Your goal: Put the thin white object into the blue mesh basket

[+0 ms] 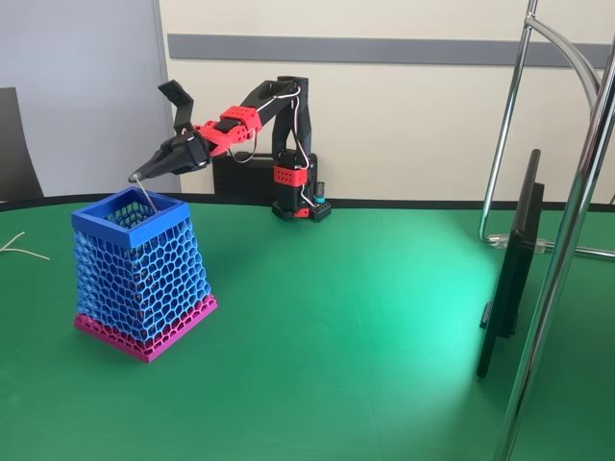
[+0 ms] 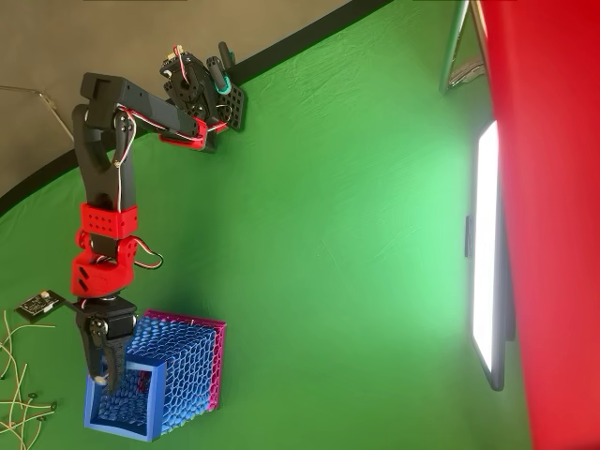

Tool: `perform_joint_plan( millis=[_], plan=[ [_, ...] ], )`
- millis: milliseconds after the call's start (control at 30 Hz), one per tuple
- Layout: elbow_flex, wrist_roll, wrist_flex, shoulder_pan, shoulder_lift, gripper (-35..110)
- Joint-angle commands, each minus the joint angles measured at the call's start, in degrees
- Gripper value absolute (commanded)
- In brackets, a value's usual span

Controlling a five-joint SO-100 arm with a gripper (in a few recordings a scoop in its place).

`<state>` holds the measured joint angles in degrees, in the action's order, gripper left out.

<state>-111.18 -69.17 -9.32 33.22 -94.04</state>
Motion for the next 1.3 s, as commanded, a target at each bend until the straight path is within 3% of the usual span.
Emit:
perform_joint_plan(
  millis=[0,700,1267],
  plan=[
    [-1.05,0.18,0.09,-1.05,-3.87,30],
    [-20.13,3.87,0.09,-9.49,-19.25,33],
    [-44.74,16.35,0.09,-18.98,-42.71,34]
  ],
)
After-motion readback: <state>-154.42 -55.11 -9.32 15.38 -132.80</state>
